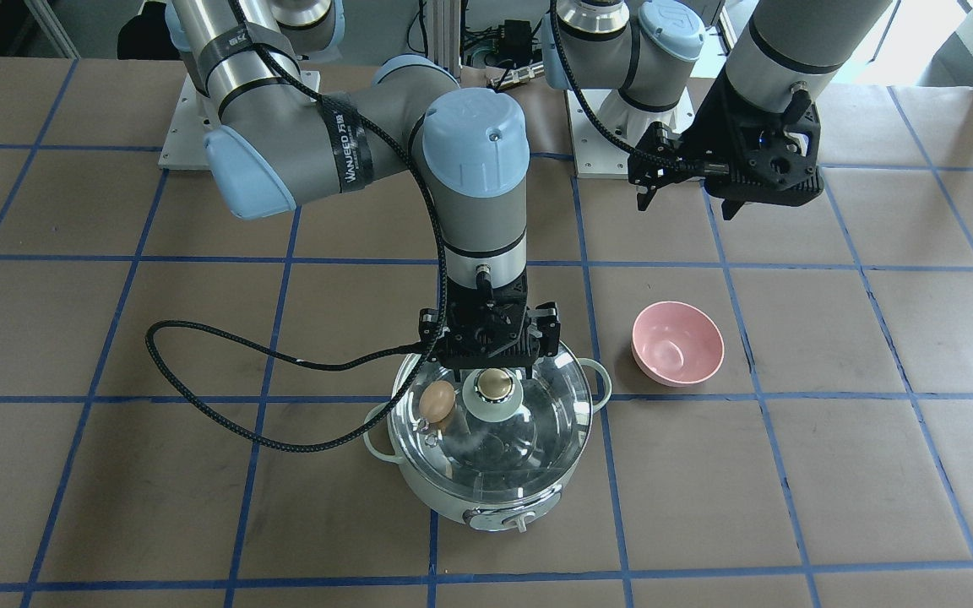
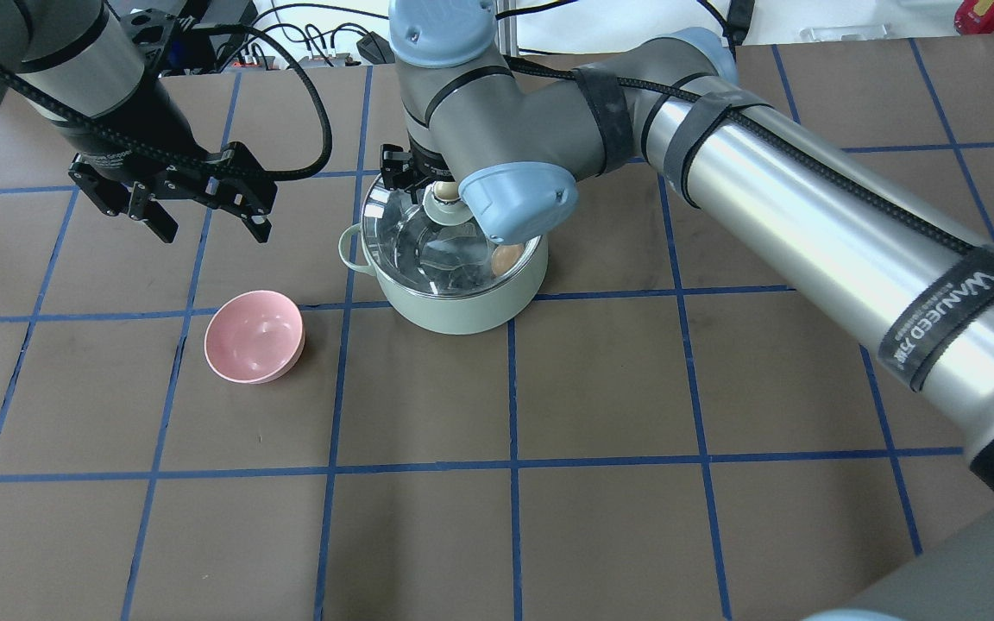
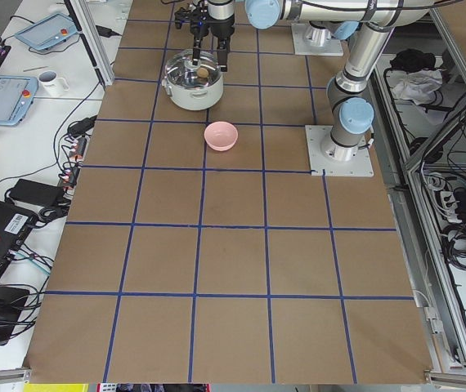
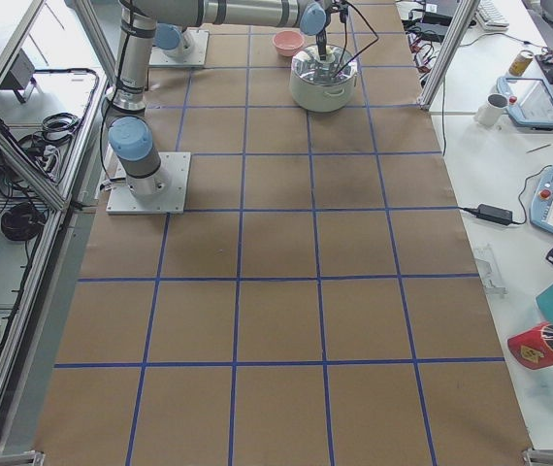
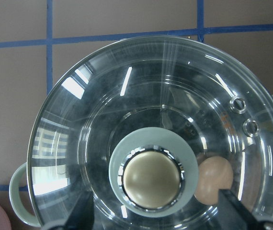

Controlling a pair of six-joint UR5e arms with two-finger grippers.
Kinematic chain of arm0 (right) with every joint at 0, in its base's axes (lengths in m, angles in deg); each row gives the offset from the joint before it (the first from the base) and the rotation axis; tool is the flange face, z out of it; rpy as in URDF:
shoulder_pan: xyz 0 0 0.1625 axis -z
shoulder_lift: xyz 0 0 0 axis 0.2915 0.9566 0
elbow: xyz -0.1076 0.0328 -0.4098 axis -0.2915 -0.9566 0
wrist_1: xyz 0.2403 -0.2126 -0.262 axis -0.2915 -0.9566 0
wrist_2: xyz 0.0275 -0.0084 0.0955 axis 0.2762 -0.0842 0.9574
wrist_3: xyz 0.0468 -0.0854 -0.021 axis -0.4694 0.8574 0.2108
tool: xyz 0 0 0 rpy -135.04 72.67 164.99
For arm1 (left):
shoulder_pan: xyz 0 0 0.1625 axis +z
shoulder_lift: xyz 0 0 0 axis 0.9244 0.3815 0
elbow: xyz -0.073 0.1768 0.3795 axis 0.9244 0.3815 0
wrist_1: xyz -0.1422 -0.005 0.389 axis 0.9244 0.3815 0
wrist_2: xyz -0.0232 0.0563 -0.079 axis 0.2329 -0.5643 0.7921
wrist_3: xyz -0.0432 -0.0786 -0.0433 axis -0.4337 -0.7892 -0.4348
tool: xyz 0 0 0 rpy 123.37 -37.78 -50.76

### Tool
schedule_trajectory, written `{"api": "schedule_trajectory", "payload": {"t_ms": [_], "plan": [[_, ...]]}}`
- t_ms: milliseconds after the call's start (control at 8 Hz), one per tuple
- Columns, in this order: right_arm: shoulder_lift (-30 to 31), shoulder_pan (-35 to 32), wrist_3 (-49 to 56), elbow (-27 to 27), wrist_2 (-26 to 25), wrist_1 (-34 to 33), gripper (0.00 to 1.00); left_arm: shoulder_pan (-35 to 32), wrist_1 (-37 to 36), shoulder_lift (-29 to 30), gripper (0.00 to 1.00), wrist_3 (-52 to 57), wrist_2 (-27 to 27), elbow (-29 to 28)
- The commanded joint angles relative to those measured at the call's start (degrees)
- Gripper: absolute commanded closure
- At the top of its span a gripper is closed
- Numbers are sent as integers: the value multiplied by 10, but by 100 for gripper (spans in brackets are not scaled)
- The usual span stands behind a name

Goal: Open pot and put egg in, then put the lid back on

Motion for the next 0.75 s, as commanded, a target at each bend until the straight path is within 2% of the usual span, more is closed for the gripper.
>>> {"api": "schedule_trajectory", "payload": {"t_ms": [0, 375, 500, 625], "plan": [[60, 27, 29, -1, 0, 81, 0, 0, 0, 0, 0, -1, 1, -1], [170, 166, 135, 3, -3, 231, 0, -1, 0, 1, 0, -1, 1, 0], [193, 206, 189, 4, -7, 263, 0, -1, -1, 0, 0, -1, 1, -1], [200, 242, 230, 8, -8, 269, 0, -2, -1, 1, 0, -1, 1, -1]]}}
